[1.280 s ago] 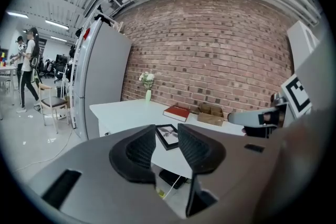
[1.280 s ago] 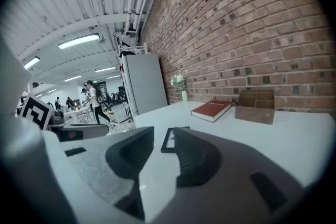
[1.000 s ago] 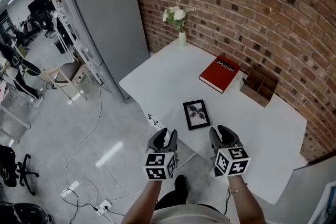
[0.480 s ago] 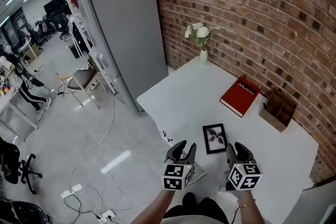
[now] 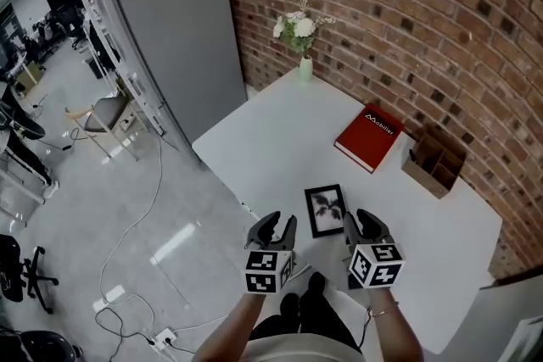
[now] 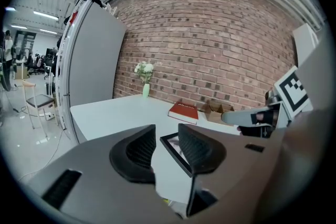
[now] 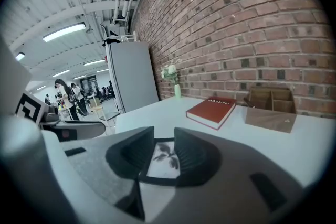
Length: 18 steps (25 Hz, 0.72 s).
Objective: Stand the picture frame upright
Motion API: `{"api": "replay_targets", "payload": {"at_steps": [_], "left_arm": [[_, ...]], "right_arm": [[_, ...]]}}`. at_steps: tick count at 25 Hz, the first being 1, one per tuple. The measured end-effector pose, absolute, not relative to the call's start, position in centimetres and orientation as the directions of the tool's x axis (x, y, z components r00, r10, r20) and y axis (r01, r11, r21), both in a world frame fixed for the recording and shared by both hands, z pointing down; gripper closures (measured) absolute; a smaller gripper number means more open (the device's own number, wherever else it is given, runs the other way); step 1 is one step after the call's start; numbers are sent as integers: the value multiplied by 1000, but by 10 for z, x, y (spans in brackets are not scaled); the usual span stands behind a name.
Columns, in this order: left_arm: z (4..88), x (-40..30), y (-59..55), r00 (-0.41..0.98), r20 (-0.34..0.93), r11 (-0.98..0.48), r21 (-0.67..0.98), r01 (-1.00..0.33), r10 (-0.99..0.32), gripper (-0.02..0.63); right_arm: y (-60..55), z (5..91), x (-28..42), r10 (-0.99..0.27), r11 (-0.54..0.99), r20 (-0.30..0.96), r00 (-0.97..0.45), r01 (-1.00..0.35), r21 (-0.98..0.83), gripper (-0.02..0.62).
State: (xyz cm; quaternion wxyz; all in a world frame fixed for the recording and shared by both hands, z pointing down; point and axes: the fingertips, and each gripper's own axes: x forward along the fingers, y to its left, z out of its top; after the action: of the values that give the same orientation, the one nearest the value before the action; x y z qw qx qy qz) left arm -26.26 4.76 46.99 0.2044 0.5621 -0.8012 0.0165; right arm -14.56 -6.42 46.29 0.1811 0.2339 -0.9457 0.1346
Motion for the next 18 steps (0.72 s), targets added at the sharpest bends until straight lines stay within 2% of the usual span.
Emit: {"api": "replay_targets", "payload": {"at_steps": [18], "left_arm": [[524,-258,-12,-283,479,417,200,-887,-831,483]], "right_arm": [[-113,510,-148,-327,860,493,-806,-471,-198,489]]}}
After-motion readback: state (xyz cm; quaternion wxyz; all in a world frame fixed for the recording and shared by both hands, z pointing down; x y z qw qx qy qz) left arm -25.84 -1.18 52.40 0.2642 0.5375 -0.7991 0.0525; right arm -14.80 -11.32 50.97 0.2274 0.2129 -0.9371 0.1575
